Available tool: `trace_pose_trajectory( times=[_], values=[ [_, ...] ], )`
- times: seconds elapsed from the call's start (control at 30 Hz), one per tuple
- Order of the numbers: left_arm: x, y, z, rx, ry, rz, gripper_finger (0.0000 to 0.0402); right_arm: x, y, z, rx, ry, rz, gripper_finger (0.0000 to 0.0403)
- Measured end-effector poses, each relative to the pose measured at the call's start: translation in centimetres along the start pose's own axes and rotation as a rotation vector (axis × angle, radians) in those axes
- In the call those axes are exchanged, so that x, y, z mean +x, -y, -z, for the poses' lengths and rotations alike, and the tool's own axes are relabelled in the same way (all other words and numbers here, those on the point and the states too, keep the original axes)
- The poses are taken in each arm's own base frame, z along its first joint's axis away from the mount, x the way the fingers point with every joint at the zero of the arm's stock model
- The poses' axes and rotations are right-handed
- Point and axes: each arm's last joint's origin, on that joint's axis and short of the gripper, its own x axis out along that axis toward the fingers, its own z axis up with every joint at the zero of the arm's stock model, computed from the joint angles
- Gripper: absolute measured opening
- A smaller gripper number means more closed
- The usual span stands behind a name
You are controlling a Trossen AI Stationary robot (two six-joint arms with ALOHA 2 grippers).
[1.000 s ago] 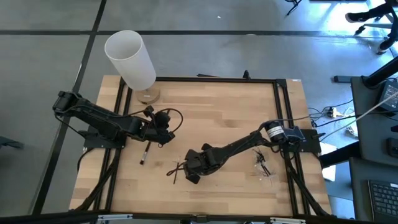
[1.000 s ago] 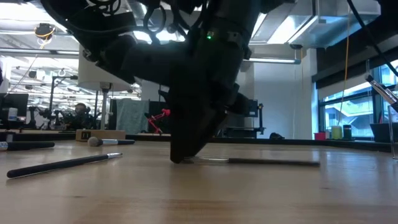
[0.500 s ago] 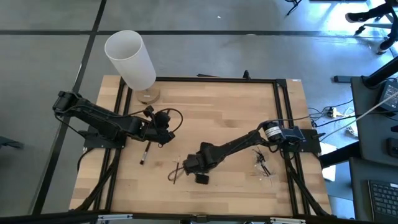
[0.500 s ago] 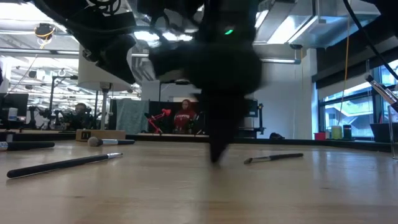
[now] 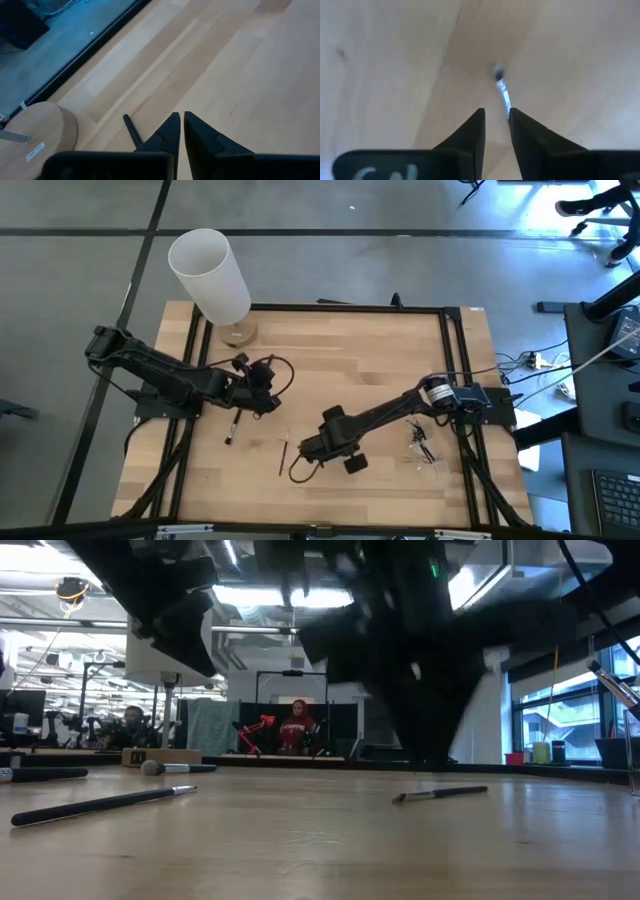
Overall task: Put items in baskets/containers
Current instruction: Put the black eyeshadow brush into the transparent organizer
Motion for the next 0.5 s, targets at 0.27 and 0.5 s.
trace_pose_trajectory(
  times=[0.27,0.5],
  values=[
    [-0.5,0.3,0.2,0.018,0.038,-0.019,0.0020,3.2,0.4,0.8,-0.057,-0.075,0.112,0.0088],
    [-0.4,0.2,0.1,0.017,0.051,-0.035,0.0020,5.2,0.5,1.4,-0.060,-0.068,0.041,0.0086]
  ],
)
